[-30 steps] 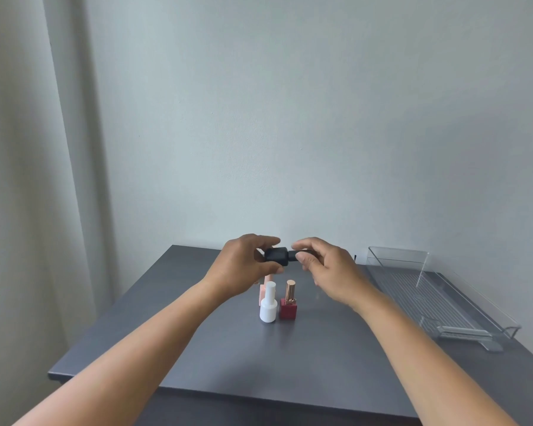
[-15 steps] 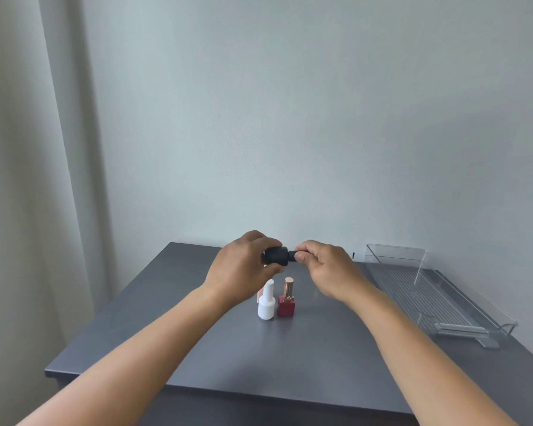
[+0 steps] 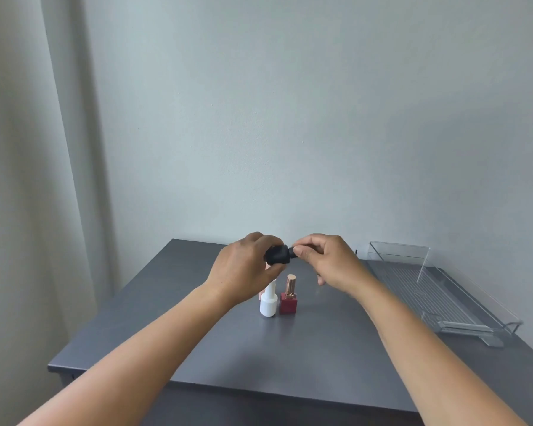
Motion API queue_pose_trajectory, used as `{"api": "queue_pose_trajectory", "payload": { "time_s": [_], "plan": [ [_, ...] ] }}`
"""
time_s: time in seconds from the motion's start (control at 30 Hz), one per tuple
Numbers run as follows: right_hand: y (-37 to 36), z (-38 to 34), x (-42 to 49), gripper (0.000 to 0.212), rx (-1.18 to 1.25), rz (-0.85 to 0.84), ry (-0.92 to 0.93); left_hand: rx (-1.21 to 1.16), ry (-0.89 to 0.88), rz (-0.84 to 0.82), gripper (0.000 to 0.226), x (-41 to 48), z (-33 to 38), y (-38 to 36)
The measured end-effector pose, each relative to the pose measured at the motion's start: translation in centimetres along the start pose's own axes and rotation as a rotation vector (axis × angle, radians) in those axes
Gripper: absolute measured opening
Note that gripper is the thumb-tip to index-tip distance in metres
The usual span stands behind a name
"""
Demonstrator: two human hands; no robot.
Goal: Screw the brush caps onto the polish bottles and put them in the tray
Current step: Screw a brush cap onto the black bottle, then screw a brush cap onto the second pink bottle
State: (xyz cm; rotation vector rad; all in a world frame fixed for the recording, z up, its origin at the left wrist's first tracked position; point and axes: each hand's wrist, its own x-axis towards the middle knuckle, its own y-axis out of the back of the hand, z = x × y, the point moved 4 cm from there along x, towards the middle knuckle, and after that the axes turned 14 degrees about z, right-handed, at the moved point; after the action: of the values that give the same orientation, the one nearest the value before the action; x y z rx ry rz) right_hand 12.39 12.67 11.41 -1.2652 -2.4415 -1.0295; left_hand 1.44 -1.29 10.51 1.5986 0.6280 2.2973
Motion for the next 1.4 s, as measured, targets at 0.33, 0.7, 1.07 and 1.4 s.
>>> {"api": "queue_pose_trajectory", "payload": {
  "time_s": [0.33, 0.7, 1.07, 1.4],
  "plan": [
    [3.2, 4.1, 2.4, 0.022, 0.144, 0.289, -0.179, -0.185, 0.454, -0.103, 0.024, -0.8, -5.0, -0.7],
    [2.9, 15.0, 3.3, 0.036, -0.133, 0.473, -0.486, -0.176, 0.644, -0.266, 0.013, -4.1, -8.9, -2.3],
    [1.5, 18.0, 4.6, 0.019, -0.235, 0.367, -0.527, -0.157, 0.66, -0.402, 0.022, -5.9, -9.9, -3.9],
    [1.6, 18.7, 4.6, 0.019, -0.299, 0.4, -0.476, -0.162, 0.635, -0.418, 0.017, -5.8, -9.8, -4.2]
  ]
}}
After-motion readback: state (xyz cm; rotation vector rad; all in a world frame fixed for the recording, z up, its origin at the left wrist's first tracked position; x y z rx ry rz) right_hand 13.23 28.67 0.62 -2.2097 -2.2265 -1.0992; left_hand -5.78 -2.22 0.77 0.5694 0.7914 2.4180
